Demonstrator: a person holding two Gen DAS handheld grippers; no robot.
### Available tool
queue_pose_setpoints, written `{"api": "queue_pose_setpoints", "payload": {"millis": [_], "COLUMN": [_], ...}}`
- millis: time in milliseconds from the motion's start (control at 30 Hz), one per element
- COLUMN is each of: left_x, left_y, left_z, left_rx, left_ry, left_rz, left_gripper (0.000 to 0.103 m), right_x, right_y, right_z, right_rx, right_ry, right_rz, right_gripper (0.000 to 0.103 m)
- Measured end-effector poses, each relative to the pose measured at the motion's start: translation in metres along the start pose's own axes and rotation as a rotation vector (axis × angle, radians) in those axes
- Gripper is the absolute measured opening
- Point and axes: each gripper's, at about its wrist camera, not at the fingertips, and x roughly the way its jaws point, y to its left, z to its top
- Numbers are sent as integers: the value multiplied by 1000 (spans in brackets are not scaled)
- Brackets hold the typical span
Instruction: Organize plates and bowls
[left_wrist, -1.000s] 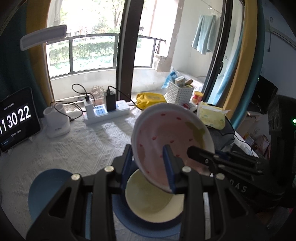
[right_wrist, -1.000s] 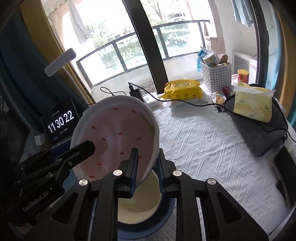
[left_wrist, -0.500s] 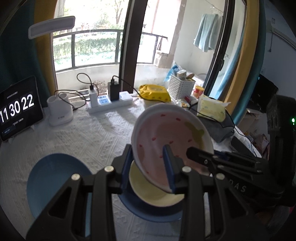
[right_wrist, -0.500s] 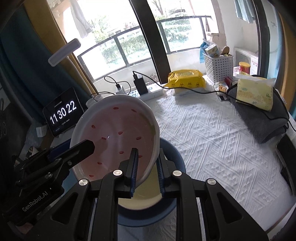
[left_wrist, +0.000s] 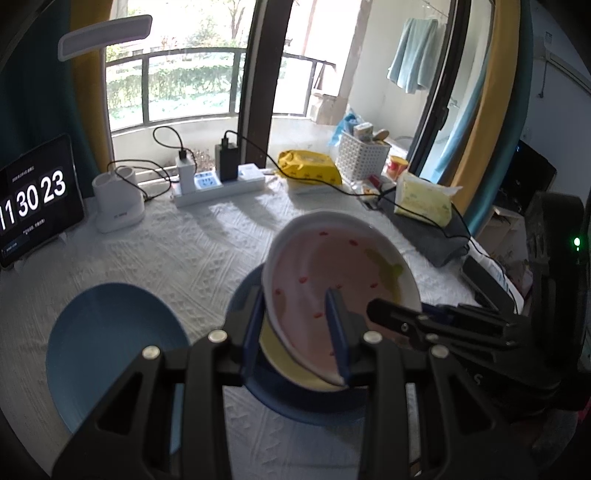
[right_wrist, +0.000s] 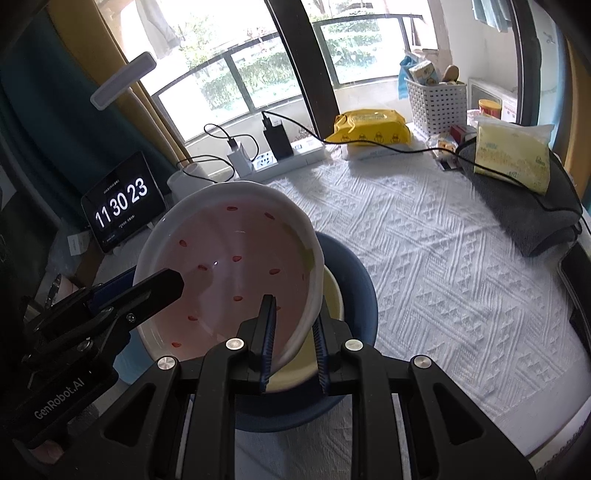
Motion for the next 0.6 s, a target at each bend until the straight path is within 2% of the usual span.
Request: {"api": "queue_pose_setpoints", "payload": {"millis": [600], "left_x": [12], "left_y": [-1], "left_z": [-11], "left_rx": [6], "left_ry": [56], "left_rz": [-6], "left_gripper": [35], "right_x": [11], "right_y": [-5], "right_z": [-11], "right_rx": [-7], "right_ry": [67], "right_rz": [-26], "right_gripper": [21]}}
